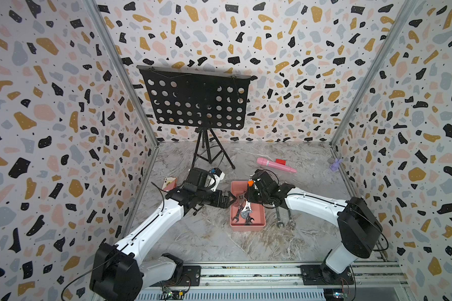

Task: Take out the wrench from the storage box
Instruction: Pick up the wrench from the storage box, then place the wrench at the center of the board.

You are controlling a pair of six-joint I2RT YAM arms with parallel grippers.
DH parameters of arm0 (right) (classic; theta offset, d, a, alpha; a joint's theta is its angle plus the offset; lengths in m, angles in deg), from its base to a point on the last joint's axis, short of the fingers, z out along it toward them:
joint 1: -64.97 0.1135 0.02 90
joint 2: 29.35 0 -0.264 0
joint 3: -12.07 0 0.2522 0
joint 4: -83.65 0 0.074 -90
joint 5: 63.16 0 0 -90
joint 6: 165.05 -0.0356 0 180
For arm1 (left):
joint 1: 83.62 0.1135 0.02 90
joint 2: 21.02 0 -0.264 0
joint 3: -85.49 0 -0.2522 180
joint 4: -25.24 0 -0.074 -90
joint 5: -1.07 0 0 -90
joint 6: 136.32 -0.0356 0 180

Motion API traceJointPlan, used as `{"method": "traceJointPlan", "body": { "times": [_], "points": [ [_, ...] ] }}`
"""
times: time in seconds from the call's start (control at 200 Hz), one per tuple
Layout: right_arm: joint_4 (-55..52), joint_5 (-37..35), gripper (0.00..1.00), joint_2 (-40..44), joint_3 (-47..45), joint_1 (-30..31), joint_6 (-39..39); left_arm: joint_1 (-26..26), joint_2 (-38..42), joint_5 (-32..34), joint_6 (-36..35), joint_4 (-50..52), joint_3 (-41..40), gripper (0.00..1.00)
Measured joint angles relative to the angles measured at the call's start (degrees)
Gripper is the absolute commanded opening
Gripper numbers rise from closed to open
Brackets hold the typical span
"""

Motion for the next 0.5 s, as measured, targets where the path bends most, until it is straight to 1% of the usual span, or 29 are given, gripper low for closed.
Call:
{"method": "traceJointPlan", "body": {
  "times": [0.3, 0.501],
  "points": [
    [-2.89, -0.76, 0.0, 6.58, -0.22, -0.83, 1.33, -0.02, 0.0, -1.03, 1.18, -0.31, 0.0, 1.0],
    [-7.41, -0.44, 0.0, 15.26, -3.15, -5.14, 3.28, -0.61, -0.76, -1.29, 2.73, -1.03, 0.33, 1.0]
  ]
}}
